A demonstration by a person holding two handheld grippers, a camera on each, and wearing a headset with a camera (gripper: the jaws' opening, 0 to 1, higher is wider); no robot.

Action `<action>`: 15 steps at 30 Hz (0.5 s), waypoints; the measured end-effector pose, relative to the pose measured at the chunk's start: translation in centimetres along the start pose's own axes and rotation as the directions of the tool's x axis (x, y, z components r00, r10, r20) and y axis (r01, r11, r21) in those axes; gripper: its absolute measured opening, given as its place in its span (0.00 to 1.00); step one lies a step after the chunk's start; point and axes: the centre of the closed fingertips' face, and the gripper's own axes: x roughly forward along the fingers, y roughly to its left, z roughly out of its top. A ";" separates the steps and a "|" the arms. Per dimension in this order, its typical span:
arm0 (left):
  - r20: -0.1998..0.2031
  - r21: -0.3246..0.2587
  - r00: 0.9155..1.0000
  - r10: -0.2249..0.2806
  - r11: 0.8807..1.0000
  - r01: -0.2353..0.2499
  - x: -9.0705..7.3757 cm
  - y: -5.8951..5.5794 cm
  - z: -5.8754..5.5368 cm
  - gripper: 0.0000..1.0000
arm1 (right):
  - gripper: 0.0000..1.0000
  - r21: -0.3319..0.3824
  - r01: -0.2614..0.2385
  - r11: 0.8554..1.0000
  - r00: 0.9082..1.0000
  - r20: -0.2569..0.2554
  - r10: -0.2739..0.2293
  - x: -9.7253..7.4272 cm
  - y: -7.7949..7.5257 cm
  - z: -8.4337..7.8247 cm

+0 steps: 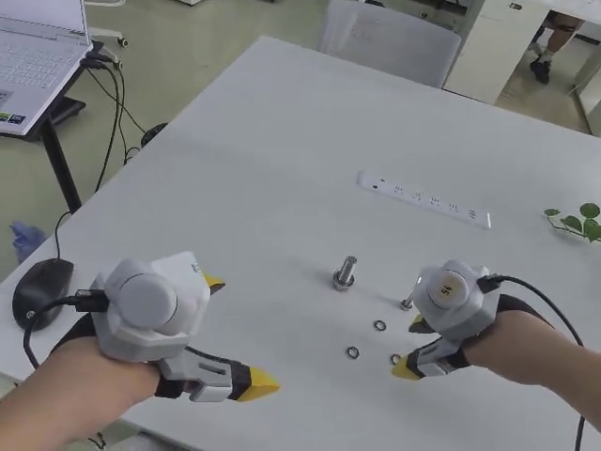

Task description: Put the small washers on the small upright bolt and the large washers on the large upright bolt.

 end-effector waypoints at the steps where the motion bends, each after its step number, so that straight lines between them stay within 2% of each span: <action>1: -0.004 -0.002 1.000 0.000 1.000 0.000 0.0 0.0 -0.1 0.87 | 0.45 -0.001 -0.001 1.000 1.000 -0.005 0.001 0.2 -0.1 -0.1; 12: -0.029 -0.002 0.999 -0.025 1.000 0.024 0.2 -0.4 -0.4 0.85 | 0.41 0.027 -0.018 0.999 0.999 -0.037 0.019 1.7 -0.4 -1.2; 15: -0.022 0.000 0.999 -0.026 1.000 0.026 0.3 -0.4 -0.2 0.84 | 0.39 0.029 -0.021 0.999 0.999 -0.036 0.022 1.7 -0.2 -1.3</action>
